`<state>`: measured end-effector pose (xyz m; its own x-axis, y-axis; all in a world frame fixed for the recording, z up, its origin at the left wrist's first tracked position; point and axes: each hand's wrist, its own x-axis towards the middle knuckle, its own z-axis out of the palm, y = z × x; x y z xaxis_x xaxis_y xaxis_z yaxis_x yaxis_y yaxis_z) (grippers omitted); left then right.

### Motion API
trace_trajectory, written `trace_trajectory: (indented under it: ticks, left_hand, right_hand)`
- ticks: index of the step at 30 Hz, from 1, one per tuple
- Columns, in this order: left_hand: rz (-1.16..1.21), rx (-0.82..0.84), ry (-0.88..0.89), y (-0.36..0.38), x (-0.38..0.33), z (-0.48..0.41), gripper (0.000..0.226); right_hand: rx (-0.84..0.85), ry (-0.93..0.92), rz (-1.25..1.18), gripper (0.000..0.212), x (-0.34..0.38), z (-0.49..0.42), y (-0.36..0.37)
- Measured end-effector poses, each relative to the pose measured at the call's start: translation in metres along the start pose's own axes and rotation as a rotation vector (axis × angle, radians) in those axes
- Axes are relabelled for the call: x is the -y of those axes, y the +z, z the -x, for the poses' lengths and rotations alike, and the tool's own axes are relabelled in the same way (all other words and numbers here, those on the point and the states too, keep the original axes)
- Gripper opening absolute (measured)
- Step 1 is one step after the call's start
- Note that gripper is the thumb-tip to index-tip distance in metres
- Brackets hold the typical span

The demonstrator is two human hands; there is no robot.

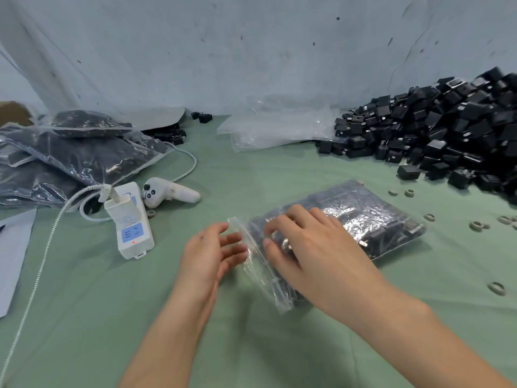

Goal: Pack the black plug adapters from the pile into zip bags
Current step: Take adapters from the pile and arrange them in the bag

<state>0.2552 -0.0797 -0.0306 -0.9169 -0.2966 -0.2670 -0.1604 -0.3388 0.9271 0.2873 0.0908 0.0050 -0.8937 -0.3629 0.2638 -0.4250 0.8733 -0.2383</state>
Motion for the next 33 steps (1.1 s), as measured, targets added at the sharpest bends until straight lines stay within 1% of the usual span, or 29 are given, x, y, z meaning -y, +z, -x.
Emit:
trace_trajectory:
  ticks: [1, 3, 5, 7, 9, 12, 17, 21, 23, 26, 29, 33]
  left_hand:
    - [-0.14, -0.059, 0.045, -0.003, 0.002, -0.004, 0.019]
    - [-0.336, -0.11, 0.107, -0.006, 0.005, -0.012, 0.028]
    - [-0.416, -0.111, 0.118, -0.005, 0.005, -0.019, 0.037]
    - [-0.463, -0.1, 0.108, -0.004, 0.004, -0.027, 0.041]
    - [-0.535, -0.087, 0.097, -0.004, 0.003, -0.033, 0.043]
    - [-0.614, -0.064, 0.086, -0.001, 0.0, -0.038, 0.043]
    - [-0.609, -0.031, 0.099, 0.004, -0.004, -0.042, 0.032]
    - [-0.633, -0.023, 0.106, 0.005, -0.005, -0.044, 0.03]
    - [-0.646, -0.015, 0.11, 0.004, -0.005, -0.045, 0.032]
    - [-0.664, -0.003, 0.122, 0.003, -0.004, -0.046, 0.034]
    - [-0.681, 0.01, 0.126, 0.001, -0.004, -0.048, 0.033]
    - [-0.659, 0.033, 0.117, -0.002, -0.003, -0.051, 0.032]
  right_hand:
    - [-0.006, -0.001, 0.01, 0.049, -0.001, 0.002, 0.003]
    - [0.065, -0.013, 0.038, 0.049, -0.002, 0.008, 0.011]
    - [0.157, -0.058, 0.096, 0.05, -0.002, 0.013, 0.022]
    - [0.188, -0.088, 0.142, 0.05, 0.0, 0.018, 0.03]
    - [0.159, -0.099, 0.159, 0.049, 0.001, 0.02, 0.034]
    - [0.137, -0.113, 0.112, 0.051, -0.002, 0.02, 0.036]
    - [0.132, -0.114, 0.039, 0.059, -0.003, 0.015, 0.031]
    - [-0.036, -0.093, -0.041, 0.051, -0.012, -0.001, 0.02]
    - [-0.077, -0.059, -0.08, 0.045, -0.019, -0.012, 0.016]
    - [-0.024, -0.012, -0.065, 0.041, -0.024, -0.024, 0.017]
    - [0.055, -0.012, -0.015, 0.04, -0.024, -0.029, 0.023]
    - [0.074, -0.021, 0.029, 0.041, -0.022, -0.033, 0.027]
